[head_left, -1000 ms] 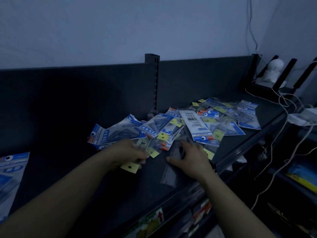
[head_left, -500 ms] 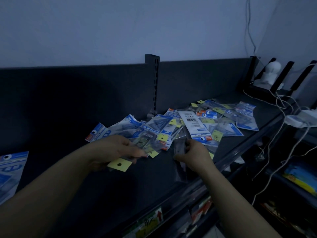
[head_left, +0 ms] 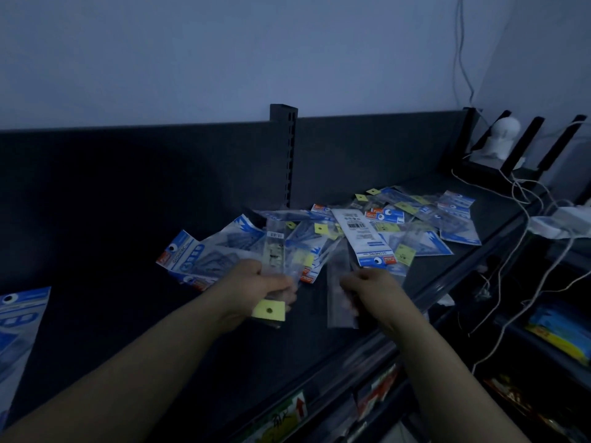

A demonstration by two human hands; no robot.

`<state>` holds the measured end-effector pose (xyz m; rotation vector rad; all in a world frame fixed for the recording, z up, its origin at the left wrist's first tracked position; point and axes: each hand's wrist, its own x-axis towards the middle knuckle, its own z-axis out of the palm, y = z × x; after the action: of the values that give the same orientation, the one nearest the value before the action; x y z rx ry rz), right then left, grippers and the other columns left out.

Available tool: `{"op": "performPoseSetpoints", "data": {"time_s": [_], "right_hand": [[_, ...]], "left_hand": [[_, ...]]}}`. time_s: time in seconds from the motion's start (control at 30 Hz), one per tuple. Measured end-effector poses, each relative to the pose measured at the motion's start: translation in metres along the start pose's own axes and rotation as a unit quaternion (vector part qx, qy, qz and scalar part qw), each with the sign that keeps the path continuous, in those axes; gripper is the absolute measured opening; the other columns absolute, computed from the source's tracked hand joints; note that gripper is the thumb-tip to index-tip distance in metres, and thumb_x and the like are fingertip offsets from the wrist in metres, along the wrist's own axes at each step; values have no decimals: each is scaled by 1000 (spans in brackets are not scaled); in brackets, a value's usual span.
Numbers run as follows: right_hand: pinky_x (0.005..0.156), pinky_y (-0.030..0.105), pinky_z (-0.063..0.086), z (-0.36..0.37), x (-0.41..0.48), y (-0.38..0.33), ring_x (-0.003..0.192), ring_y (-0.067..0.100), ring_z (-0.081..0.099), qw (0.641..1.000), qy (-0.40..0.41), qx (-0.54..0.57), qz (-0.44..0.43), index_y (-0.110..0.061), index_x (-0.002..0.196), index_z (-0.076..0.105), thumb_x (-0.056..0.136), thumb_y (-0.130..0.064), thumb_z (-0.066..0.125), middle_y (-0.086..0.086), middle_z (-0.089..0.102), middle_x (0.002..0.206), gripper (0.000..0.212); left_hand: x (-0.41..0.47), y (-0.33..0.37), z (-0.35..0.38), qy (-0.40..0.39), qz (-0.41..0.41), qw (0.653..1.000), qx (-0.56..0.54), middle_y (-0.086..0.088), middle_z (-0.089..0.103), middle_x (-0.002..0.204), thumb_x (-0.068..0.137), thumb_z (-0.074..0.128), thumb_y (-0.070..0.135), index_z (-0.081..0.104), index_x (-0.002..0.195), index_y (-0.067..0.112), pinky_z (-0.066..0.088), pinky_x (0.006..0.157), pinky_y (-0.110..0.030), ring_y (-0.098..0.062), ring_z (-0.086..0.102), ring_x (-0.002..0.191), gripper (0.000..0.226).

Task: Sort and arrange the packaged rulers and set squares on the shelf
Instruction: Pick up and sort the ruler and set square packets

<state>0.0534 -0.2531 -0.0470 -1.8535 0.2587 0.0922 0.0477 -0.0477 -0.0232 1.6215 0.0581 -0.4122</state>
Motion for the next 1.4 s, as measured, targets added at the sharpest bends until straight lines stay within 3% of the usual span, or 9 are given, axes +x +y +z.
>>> {"op": "performPoseSetpoints", "data": {"time_s": [0.2,0.3,0.4,0.5,0.67,1.03,1.17,1.3,1.4], "right_hand": [[50,26,56,-3,-1,-1,69,26,65,980,-21,193,36,-2,86,55,91,-5,58,16,60,77,7],[57,27,57,-12,2,4,65,22,65,981,-18,192,24,1,89,59,92,-11,60,18,60,81,12],[67,34,53,-31,17,15,74,23,63,994,94,29,-38,-2,92,66,93,-23,59,14,67,86,22],[83,37,44,-59,43,27,99,31,57,922,237,-301,-45,-9,107,63,86,-42,58,14,64,109,39],[93,39,37,-69,69,25,116,35,45,873,208,-440,30,-11,121,47,76,-51,63,15,53,127,63],[55,27,42,-79,63,14,69,16,55,973,227,-31,-42,-11,105,43,88,-10,58,6,57,85,22],[59,34,55,-59,38,10,73,24,65,984,42,169,-27,-4,110,55,84,0,64,10,64,91,28],[75,42,57,-31,29,7,87,31,70,983,-88,161,-19,-10,124,47,82,1,68,13,70,103,48],[65,34,57,-13,26,1,78,23,71,979,-131,158,-18,-19,115,49,81,1,70,9,71,98,45]], "left_hand": [[25,-6,40,-17,-9,999,-43,-12,71,83,86,68,7,65,96,0,56,53,-26,-15,67,60,12],[37,-7,47,-5,-4,999,-33,-12,72,95,79,74,3,62,109,1,57,57,-28,-19,70,71,32],[49,-6,52,16,-1,999,-37,-15,72,100,76,77,1,62,112,1,55,54,-28,-23,69,74,39],[59,-4,56,43,1,998,-40,-13,70,95,77,76,3,61,112,0,51,49,-25,-21,66,68,38],[71,-1,60,65,2,997,-51,-9,68,90,78,75,0,59,107,3,48,42,-20,-16,64,64,33],[79,-5,62,63,24,994,-80,-15,69,104,77,75,0,60,108,3,55,57,-29,-23,68,79,35],[75,-6,61,61,30,995,-78,-14,69,104,78,76,3,61,109,3,55,58,-29,-26,68,84,35],[64,-5,55,61,52,994,-78,-15,72,98,83,70,2,65,99,4,57,57,-28,-23,69,77,18],[52,-6,41,98,80,992,-24,-13,72,91,85,69,7,64,95,4,54,53,-23,-19,67,70,11]]}}
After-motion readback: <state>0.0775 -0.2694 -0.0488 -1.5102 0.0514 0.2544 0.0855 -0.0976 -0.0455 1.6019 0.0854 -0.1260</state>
